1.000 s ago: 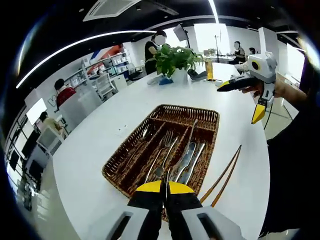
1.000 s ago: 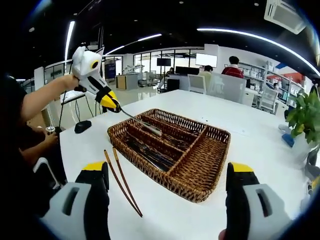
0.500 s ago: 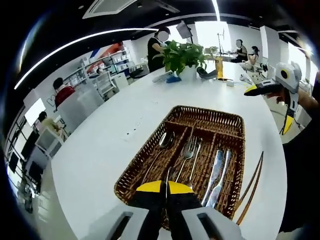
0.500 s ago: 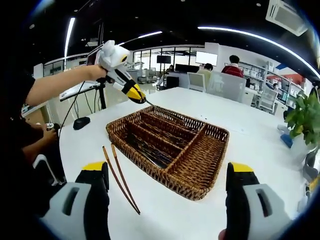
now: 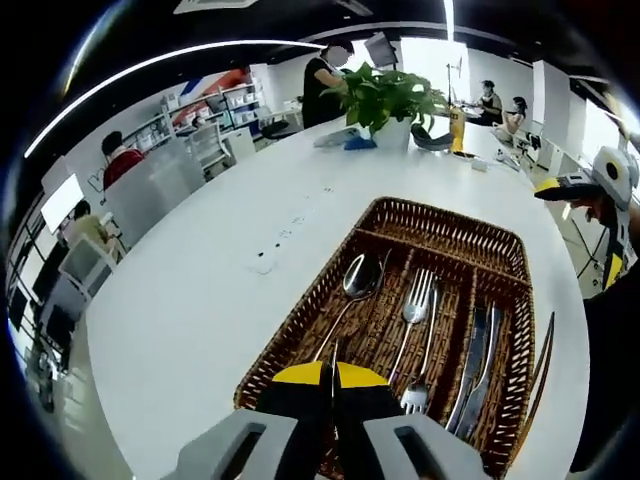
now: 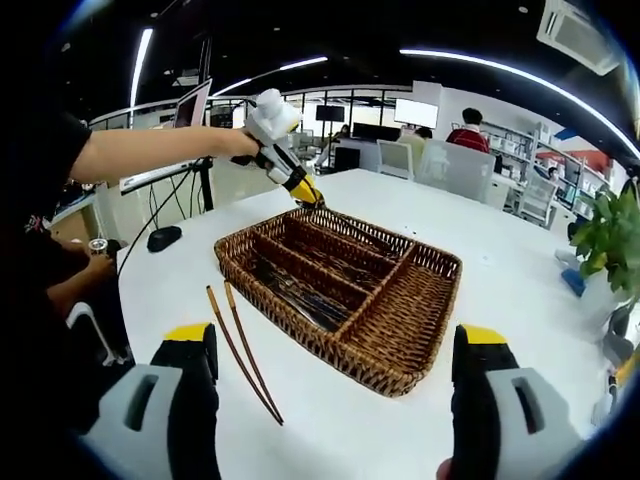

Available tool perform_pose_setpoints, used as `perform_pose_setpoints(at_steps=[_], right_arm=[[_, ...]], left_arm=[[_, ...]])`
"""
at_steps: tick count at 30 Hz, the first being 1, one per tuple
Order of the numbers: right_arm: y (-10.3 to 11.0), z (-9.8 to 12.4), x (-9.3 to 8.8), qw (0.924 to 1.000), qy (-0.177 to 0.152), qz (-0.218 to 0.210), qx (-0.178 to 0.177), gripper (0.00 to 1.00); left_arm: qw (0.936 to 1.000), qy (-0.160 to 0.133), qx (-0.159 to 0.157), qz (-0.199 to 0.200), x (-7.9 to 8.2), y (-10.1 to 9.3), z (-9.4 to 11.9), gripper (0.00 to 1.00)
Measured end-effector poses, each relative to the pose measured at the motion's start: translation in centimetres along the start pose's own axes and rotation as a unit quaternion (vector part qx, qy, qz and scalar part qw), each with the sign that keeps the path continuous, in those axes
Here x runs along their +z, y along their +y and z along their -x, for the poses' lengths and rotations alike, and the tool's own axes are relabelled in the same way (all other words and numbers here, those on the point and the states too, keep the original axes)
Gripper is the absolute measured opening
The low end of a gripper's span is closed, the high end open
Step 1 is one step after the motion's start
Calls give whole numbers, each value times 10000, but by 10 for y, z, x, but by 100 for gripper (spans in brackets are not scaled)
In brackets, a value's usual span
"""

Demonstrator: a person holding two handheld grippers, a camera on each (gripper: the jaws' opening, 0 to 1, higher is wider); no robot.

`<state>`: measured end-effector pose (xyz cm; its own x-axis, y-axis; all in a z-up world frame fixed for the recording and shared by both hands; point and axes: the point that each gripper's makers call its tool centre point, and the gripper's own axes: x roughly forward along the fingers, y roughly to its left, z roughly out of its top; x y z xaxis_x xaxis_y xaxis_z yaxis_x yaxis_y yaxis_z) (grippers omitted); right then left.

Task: Arrange the knives, forks, and spoons in their matching storage slots by inserting each utensil handle-first until every utensil is classified and aligned in the correct compartment

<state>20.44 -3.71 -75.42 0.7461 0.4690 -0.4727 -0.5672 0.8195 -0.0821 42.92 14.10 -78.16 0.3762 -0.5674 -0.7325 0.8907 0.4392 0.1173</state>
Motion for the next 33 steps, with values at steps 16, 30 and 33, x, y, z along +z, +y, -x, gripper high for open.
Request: perform_pose_setpoints(at_steps=[16, 30, 33], right_arm=[[-11, 4, -10, 9992, 294, 121, -229, 99], [-16, 5, -18, 9986, 427, 148, -283, 99], [-17, 6, -20, 9984, 458, 147, -289, 99]], left_arm=[[9962, 280, -634, 529, -12, 5, -31, 0], [9822, 876, -1237, 1108, -34, 4, -36, 0], [9801, 970, -1404, 1016, -38, 5, -34, 0]])
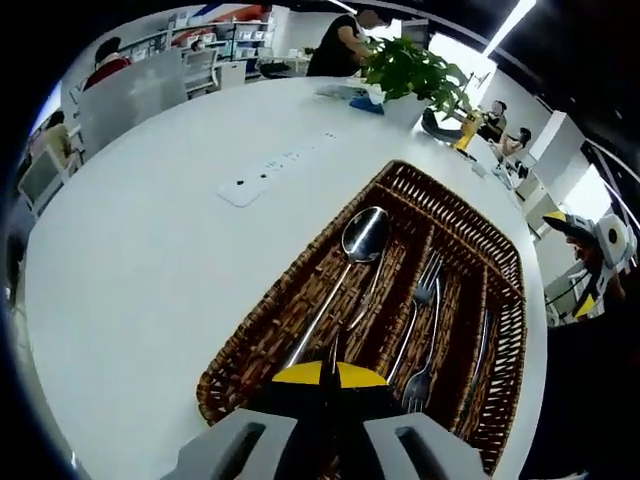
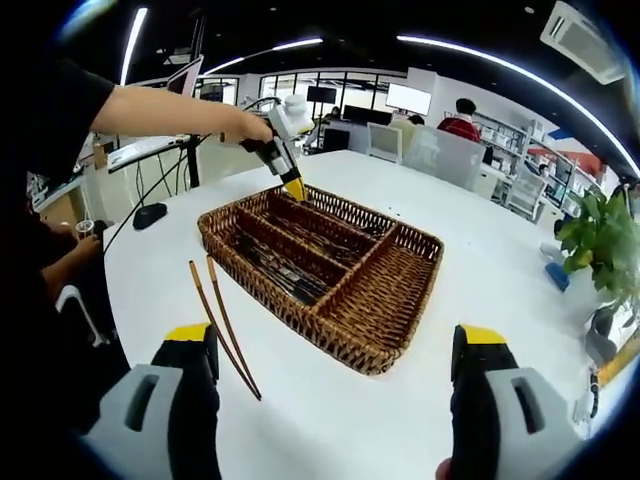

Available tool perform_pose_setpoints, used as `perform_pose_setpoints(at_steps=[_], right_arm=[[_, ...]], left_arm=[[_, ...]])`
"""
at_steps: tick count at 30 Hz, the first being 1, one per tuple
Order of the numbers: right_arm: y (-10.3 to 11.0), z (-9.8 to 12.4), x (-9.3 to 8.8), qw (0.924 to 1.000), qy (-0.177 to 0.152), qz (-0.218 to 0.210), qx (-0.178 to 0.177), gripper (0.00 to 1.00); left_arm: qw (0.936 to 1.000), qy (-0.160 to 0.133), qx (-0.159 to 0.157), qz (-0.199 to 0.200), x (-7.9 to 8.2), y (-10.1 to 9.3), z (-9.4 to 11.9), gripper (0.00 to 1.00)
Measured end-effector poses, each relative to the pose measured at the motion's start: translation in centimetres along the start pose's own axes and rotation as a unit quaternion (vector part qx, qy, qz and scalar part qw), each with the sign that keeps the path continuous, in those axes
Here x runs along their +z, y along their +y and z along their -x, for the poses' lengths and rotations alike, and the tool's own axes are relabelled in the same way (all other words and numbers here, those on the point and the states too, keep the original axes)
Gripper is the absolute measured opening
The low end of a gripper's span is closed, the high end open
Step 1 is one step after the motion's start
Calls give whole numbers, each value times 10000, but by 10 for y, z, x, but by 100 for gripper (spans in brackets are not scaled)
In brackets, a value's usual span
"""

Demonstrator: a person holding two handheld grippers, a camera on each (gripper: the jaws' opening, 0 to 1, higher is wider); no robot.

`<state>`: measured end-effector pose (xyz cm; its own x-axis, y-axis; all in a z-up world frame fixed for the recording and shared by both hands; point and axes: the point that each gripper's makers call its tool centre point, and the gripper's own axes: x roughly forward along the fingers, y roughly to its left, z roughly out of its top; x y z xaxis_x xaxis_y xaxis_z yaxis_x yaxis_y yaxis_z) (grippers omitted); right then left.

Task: Arrange the knives, forks, and spoons in their matching storage slots by inserting each utensil handle-first until every utensil is classified and aligned in the correct compartment

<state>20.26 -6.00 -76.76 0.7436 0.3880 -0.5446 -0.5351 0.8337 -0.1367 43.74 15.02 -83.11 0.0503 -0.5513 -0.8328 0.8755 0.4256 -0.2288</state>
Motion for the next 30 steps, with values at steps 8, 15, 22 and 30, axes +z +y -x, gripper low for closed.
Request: perform_pose_setpoints(at_steps=[8, 15, 22, 30], right_arm=[[-3, -1, -3, 9999, 104, 89, -33, 99], [-1, -3, -1, 9998, 114, 180, -17, 99], [0, -1, -3, 9997, 152, 210, -12, 99], [1, -2, 1, 9996, 104, 246, 7, 99]], left_arm=[[10000, 74, -25, -47, -9, -4, -8, 1], [9993, 156, 326, -133, -14, -4, -12, 2], [9985, 134, 519, -113, -14, 1, -14, 7], [9952, 62, 872, -450, -10, 9, -8, 19]])
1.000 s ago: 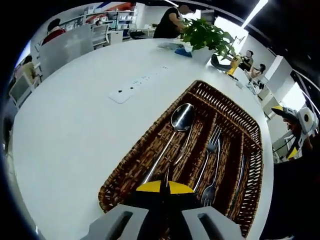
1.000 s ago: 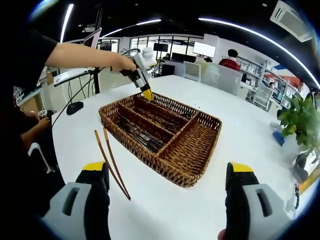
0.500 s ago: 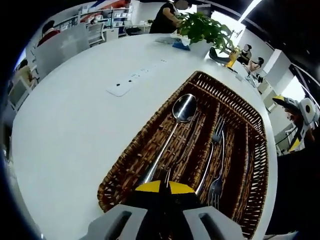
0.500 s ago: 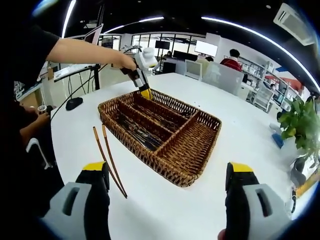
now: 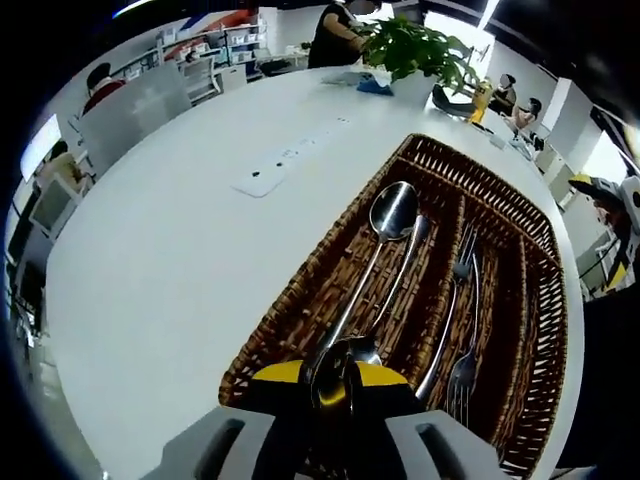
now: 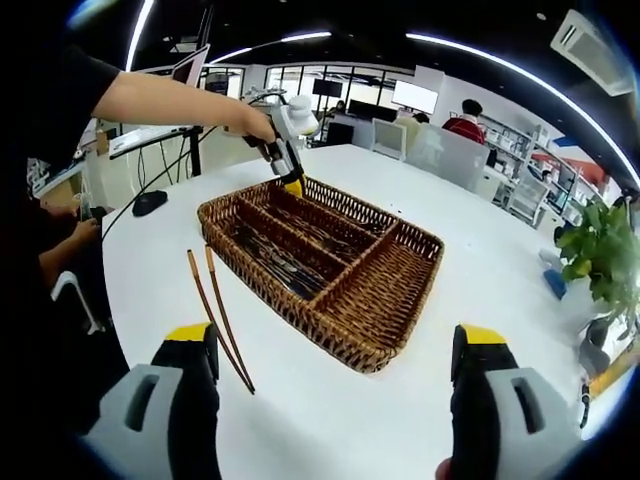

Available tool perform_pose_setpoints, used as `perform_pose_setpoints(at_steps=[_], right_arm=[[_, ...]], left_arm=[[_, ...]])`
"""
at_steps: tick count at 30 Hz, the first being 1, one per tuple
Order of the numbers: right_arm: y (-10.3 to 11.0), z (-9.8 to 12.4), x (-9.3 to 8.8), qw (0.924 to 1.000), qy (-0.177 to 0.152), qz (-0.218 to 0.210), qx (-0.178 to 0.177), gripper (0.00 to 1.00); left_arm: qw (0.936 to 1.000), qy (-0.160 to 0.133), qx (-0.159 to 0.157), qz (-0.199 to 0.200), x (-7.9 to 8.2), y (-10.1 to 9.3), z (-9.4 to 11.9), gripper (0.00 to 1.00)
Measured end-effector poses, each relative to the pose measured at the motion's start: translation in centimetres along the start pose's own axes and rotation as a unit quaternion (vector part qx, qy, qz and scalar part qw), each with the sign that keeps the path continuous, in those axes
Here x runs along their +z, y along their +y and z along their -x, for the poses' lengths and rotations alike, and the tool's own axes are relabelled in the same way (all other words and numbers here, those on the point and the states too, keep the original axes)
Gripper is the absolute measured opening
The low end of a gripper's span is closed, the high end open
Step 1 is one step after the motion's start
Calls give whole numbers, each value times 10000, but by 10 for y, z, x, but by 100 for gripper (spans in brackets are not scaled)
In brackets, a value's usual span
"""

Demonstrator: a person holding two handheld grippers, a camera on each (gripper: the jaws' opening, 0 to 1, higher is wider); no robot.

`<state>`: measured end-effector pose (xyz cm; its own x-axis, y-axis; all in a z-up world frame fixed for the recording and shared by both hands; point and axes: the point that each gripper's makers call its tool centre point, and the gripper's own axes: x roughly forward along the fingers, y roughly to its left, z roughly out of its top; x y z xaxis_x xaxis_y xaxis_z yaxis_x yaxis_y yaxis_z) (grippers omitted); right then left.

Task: Arrange the knives, forks, and spoons in their matching storage slots by inserting each utensil handle-first until every utensil is classified and aligned in the correct compartment

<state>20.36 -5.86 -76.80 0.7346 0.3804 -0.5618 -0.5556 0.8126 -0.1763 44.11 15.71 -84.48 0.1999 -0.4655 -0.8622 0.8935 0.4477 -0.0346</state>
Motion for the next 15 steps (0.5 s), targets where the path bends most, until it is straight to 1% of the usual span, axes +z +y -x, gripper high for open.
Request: perform_pose_setpoints(at_steps=[2, 5, 6, 8, 9, 11, 13, 14, 15], right_arm=[[2, 0, 1, 10000, -19, 12, 25, 99], [3, -1, 3, 10000, -44, 34, 43, 99], [3, -1, 3, 10000, -55, 36, 52, 99], [5, -1, 6, 9999, -99, 41, 69, 99], [5, -1, 7, 9999, -116, 45, 76, 99], [6, -1, 10, 9998, -167, 52, 96, 99], [8, -1, 14, 9997, -232, 31, 114, 99], [9, -1, 15, 9996, -252, 14, 129, 99], [9, -1, 17, 9995, -293, -4, 146, 99]], left_arm=[[9999, -68, 113, -43, 2, 3, 2, 23], [9997, -187, 157, -20, 3, 1, 5, 25], [9995, -230, 200, -26, 4, 2, 7, 27], [9982, -404, 434, -87, 7, 7, 13, 35], [9981, -420, 437, -112, 7, 8, 15, 37], [9974, -560, 434, -92, 10, 4, 21, 43], [9949, -769, 638, -145, 14, 8, 28, 51], [9943, -829, 668, -118, 15, 7, 31, 54], [9939, -893, 640, -71, 15, 8, 34, 55]])
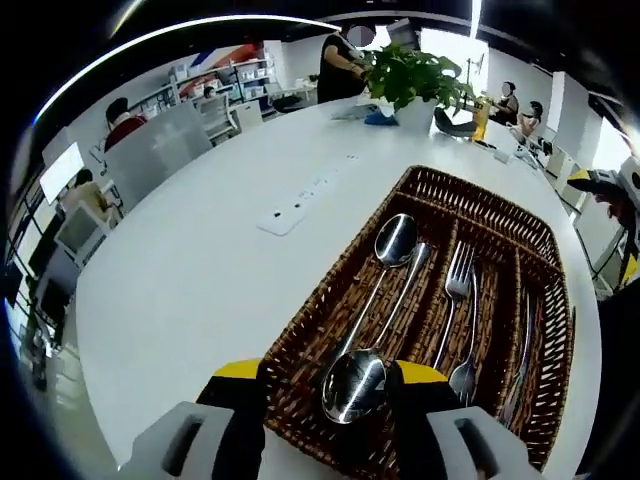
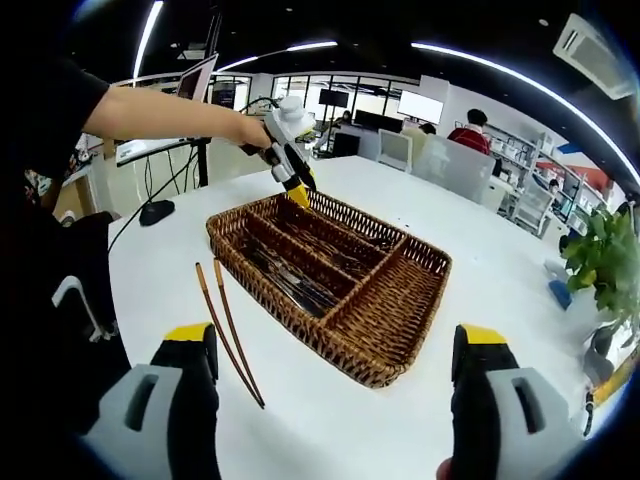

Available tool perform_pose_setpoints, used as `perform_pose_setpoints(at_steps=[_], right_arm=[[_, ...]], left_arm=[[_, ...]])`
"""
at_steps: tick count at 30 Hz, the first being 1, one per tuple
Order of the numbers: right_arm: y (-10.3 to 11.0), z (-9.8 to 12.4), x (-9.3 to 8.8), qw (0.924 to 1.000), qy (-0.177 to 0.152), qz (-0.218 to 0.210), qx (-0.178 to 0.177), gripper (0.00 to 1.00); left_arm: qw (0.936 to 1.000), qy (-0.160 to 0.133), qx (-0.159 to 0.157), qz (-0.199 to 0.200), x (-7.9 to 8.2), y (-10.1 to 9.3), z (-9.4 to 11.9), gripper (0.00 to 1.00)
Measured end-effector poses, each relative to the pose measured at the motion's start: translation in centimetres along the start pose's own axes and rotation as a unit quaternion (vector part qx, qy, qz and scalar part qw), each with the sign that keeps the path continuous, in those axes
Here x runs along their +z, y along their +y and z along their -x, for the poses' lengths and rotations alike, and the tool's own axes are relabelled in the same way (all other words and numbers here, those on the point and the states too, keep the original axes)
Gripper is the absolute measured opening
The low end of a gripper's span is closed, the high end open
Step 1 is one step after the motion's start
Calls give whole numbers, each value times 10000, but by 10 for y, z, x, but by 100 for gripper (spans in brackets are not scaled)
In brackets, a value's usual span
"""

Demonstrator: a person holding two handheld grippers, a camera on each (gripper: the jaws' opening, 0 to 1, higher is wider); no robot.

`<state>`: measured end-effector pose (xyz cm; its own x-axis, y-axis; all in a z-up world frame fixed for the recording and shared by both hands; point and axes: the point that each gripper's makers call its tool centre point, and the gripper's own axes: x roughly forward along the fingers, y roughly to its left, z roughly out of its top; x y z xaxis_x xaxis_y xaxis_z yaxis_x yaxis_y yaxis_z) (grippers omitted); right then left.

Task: Arrange the knives, forks, and spoons in their matching storage slots by inserting each utensil handle-first until every utensil is classified and aligned in the correct compartment

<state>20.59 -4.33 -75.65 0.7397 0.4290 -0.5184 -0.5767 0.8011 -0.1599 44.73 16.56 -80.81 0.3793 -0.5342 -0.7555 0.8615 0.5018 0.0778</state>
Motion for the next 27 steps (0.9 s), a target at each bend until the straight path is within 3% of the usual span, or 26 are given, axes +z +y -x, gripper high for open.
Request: perform_pose_setpoints(at_steps=[12, 14, 16, 20, 27], right_arm=[[-5, -2, 9, 9997, -189, -135, 8, 99], [-7, -3, 9, 9996, -215, -175, 22, 99], [-9, -5, 9, 9995, -226, -227, 35, 100], [-11, -9, 10, 9993, -252, -282, 79, 100], [-10, -14, 6, 9992, -210, -295, 173, 100]], left_arm=[[9982, -562, 147, 138, 0, -34, 35, 65], [9968, -725, 176, 298, -1, -44, 40, 70], [9968, -701, 235, 320, -7, -55, 45, 74], [9937, -991, 276, 443, -9, -77, 53, 77], [9904, -1257, 341, 468, -14, -115, 74, 83]])
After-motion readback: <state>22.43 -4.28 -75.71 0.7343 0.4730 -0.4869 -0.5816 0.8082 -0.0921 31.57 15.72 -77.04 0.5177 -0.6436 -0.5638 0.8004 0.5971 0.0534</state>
